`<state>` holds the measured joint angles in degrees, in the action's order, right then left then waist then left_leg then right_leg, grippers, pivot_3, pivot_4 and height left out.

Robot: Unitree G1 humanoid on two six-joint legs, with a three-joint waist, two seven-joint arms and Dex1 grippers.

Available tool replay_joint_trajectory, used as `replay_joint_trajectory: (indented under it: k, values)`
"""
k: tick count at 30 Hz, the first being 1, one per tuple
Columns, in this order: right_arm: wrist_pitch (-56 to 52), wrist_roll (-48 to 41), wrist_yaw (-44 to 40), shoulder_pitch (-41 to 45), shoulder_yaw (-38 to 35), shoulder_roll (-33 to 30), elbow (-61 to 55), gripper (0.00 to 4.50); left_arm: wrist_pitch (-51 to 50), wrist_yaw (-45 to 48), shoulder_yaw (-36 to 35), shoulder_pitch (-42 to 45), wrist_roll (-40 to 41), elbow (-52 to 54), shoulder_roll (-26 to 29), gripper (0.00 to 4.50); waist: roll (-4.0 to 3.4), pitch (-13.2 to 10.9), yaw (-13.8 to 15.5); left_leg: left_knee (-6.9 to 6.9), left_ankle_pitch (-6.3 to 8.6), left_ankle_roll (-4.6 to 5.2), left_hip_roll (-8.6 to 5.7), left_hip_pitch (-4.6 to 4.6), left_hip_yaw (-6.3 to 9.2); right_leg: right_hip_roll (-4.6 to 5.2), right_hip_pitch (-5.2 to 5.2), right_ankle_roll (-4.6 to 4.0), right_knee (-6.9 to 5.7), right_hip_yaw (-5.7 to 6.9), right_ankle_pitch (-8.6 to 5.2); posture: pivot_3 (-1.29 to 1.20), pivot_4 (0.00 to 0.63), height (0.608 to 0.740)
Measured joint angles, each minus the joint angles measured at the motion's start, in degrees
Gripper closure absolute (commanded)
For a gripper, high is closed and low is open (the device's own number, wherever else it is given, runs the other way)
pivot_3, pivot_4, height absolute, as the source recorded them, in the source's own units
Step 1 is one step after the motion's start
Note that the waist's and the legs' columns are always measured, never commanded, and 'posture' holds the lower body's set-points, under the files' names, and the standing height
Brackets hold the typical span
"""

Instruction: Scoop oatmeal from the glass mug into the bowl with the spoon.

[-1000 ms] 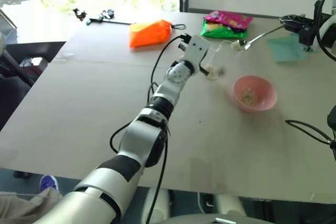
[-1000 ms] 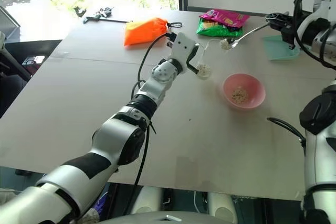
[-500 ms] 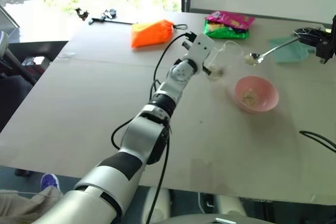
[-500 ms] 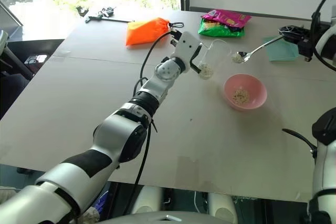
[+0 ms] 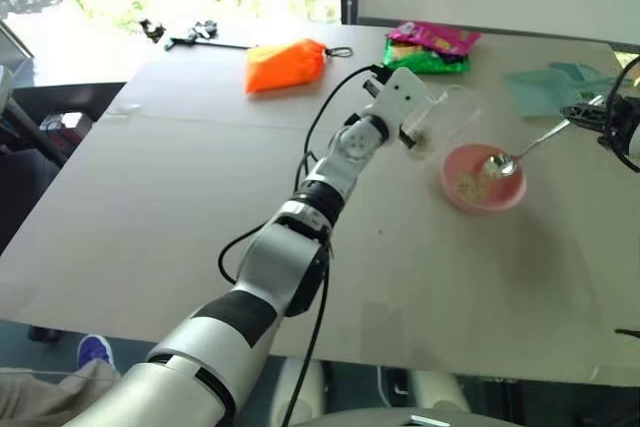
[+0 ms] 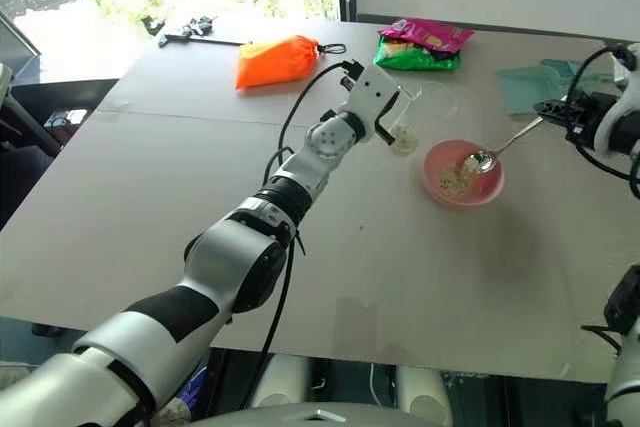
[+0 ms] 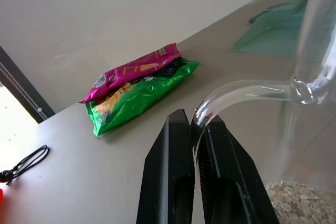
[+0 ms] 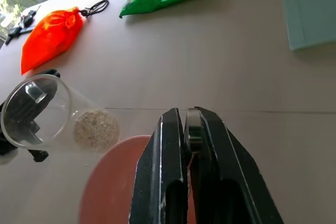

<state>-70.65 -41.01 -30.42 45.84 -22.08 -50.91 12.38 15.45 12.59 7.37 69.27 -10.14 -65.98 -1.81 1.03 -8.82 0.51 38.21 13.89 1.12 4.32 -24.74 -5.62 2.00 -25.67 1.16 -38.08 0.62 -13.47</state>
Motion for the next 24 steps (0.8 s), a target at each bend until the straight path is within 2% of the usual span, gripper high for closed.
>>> replay_joint_trajectory:
  k: [7,11,14,18,22,24]
  values:
    - [13.5,4.4,-8.6,-9.7,7.9,-4.5,-20.9,4.5,0.0,0.2,0.0,-2.5,0.0,0.7,1.7,4.46,0.0,0.0,0.3,0.1,0.0,0.0,-0.02,-0.05,0.01,0.02,0.02,0.04,0.02,0.0,0.0,0.0,0.15,0.74]
    - [22.6,9.1,-12.2,-13.5,10.1,-7.1,-27.4,4.5,0.0,0.2,-0.1,-2.9,0.1,2.2,2.6,4.46,0.01,0.0,0.3,0.12,0.0,0.0,-0.04,-0.05,0.03,0.02,0.04,0.05,0.02,0.0,0.0,0.0,0.15,0.74]
    - [26.0,9.6,-13.0,-14.1,9.8,-6.7,-29.0,4.5,0.0,0.1,-0.2,-3.2,0.2,3.2,2.9,4.46,0.01,0.0,0.3,0.13,0.0,0.0,-0.04,-0.01,0.01,0.02,0.06,0.05,0.0,-0.01,0.0,0.0,0.15,0.74]
    - [18.7,0.0,-8.1,-7.9,2.7,0.2,-26.9,4.5,0.0,0.3,-0.4,-5.3,1.2,6.1,2.9,4.46,0.0,0.0,0.2,0.18,-0.01,-0.02,-0.03,0.04,0.0,0.01,0.06,0.04,-0.13,-0.03,0.0,0.0,0.15,0.74]
    - [11.2,-10.0,-0.4,2.2,-4.4,4.5,-24.1,4.5,-0.5,1.4,-1.3,-9.6,2.9,13.5,4.9,4.46,-0.01,0.0,0.1,0.17,-0.01,-0.02,-0.01,0.05,-0.01,0.01,0.06,0.04,-0.16,-0.04,0.01,0.0,0.15,0.74]
    - [9.3,-13.0,1.8,4.3,-5.4,5.8,-23.6,4.5,-1.5,1.4,-2.0,-11.3,3.6,16.2,5.7,4.46,0.0,0.0,0.2,0.19,-0.01,-0.01,-0.01,0.04,0.0,0.02,0.07,0.04,-0.16,-0.04,0.01,0.0,0.15,0.74]
